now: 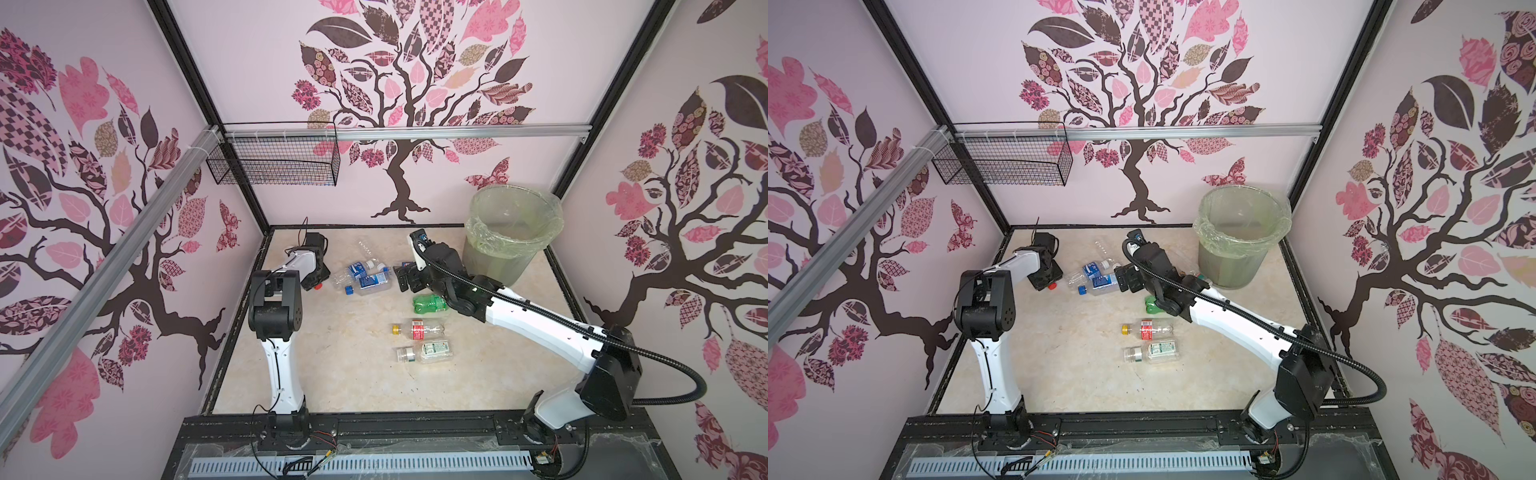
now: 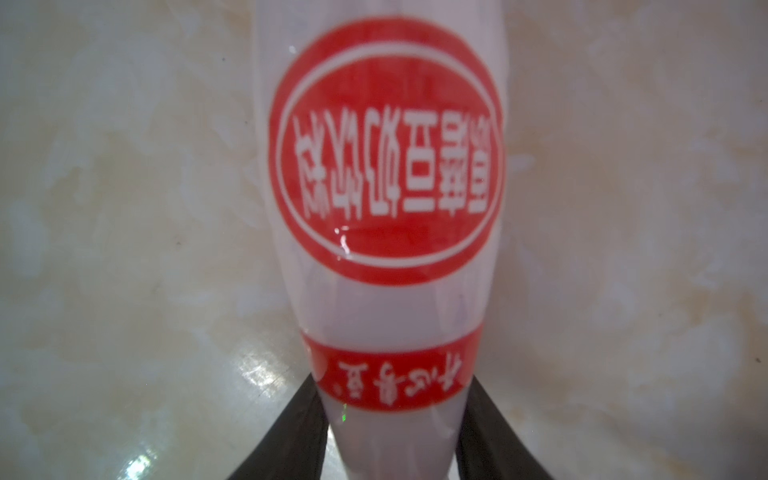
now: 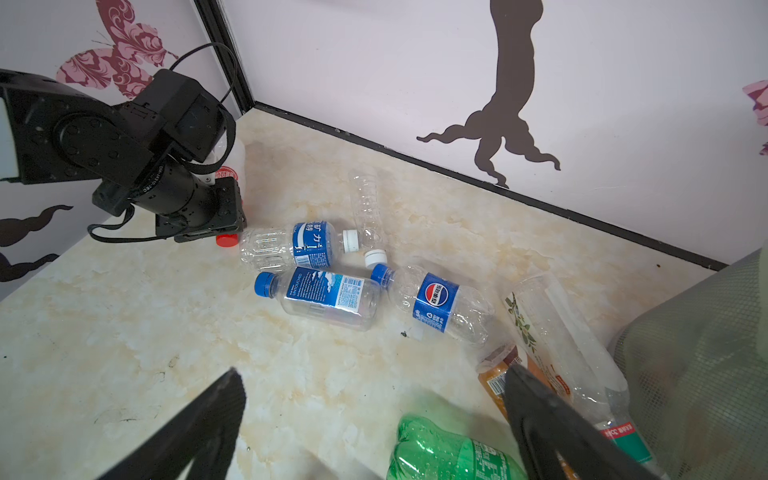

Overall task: Throw the plastic bottles in the bin
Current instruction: 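Lower left gripper onto the red-labelled white bottle and close on it while right gripper returns, then lift the red-labelled bottle with left gripper toward the right gripper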

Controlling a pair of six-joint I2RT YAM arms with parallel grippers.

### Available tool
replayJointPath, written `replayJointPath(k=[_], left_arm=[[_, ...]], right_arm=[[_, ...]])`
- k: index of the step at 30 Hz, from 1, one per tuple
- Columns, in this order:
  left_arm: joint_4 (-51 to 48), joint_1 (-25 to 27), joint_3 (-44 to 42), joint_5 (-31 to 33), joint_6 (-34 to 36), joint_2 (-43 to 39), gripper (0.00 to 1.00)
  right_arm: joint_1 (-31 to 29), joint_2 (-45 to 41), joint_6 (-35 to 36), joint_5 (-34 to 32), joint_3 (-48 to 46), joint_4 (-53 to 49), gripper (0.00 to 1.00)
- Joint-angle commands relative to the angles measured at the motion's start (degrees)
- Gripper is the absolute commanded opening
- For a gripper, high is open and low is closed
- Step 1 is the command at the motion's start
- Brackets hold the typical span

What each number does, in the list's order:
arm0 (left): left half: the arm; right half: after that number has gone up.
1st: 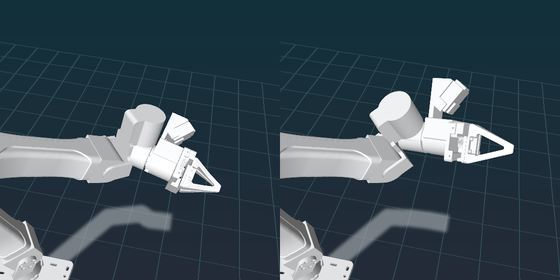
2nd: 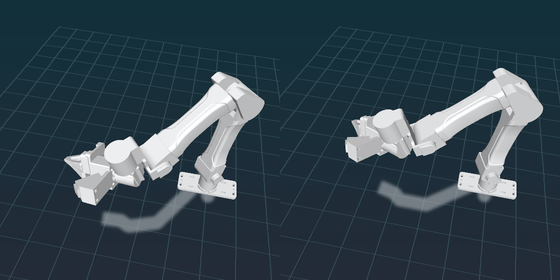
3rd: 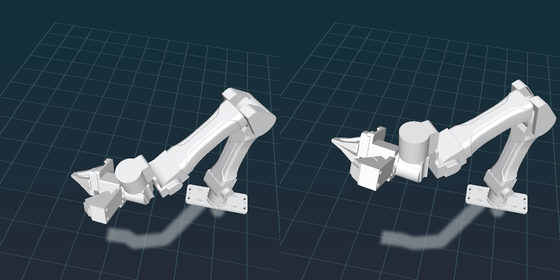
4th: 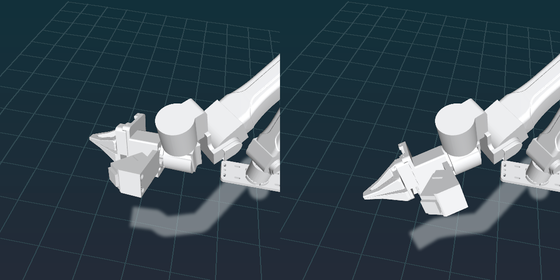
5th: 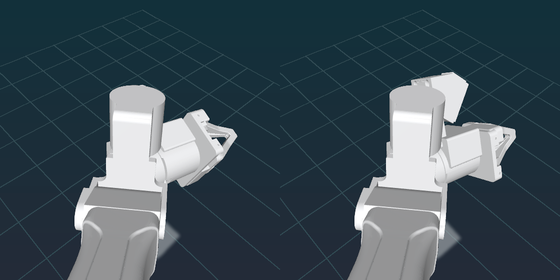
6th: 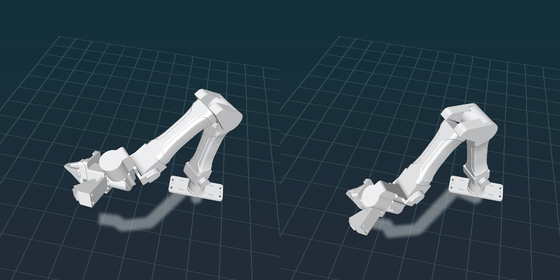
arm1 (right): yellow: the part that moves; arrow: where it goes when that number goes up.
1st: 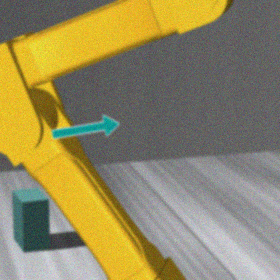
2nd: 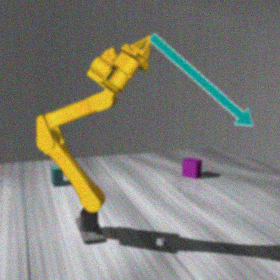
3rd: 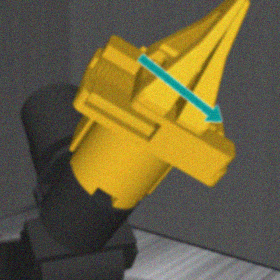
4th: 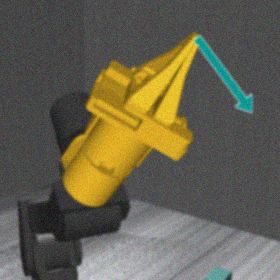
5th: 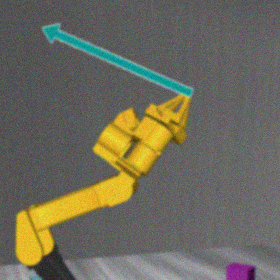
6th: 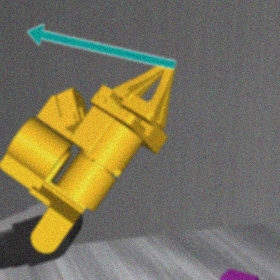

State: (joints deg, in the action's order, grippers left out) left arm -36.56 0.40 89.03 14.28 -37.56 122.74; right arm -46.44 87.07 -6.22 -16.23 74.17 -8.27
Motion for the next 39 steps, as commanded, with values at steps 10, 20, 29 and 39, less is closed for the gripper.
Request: replayJointPath(k=[10,20,29,39], left_arm=[[6.24,0.01,-11.27,-8.64,0.75,-9.61,0.25],[9.22,6.94,-15.55,-15.58,8.62,-26.53,0.26],[10.94,19.11,-15.13,-18.30,13.07,-35.85,0.26],[16.34,32.83,-18.79,-22.73,16.65,-39.54,0.26]], right_arm=[[1.17,-1.99,-4.62,2.06,0.70,-2.27,1.00],[9.37,-5.11,-13.23,13.15,2.08,-5.70,0.99],[16.80,-5.86,-19.23,23.52,3.27,-5.29,0.99],[22.48,-4.55,-24.18,31.20,4.79,-2.56,1.00]])
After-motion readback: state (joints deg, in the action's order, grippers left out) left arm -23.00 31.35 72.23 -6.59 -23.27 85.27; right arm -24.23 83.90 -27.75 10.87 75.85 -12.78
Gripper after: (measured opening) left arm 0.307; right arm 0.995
